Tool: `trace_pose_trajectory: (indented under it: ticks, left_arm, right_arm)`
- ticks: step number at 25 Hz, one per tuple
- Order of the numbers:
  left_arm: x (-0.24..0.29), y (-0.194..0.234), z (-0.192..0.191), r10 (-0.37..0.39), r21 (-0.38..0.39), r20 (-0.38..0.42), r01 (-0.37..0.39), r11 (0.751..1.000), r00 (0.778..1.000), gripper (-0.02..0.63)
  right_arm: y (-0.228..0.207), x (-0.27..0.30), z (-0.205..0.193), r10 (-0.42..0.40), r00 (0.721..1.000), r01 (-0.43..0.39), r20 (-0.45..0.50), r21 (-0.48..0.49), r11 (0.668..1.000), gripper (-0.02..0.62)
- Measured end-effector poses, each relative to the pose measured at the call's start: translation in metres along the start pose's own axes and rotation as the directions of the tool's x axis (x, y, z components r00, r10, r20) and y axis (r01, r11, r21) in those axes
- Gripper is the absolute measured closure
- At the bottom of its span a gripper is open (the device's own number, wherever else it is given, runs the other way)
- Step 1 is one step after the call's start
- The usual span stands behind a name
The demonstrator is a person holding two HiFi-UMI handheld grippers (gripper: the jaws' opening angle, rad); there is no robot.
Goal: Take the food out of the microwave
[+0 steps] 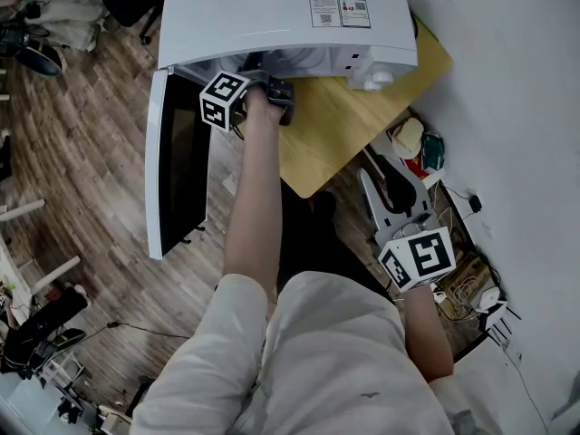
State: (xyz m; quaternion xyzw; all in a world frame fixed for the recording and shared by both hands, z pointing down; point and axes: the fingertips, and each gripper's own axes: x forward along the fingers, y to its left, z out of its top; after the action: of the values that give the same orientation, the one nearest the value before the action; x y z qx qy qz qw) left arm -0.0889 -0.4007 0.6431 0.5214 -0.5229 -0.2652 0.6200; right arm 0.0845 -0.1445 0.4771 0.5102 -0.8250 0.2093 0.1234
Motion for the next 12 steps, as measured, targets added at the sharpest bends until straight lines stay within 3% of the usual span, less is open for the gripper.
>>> trace_pose_trajectory:
  ticks: [12]
  left_arm:
    - [0.0001, -0.0003, 0.0011, -0.026, -0.067, 0.008, 0.026, 0.997, 1.000, 0.495]
  right_arm:
    - [0.0009, -0.0007, -0.0021, -0.002, 1.000, 0.002, -0.005, 0.006, 1.000, 0.494]
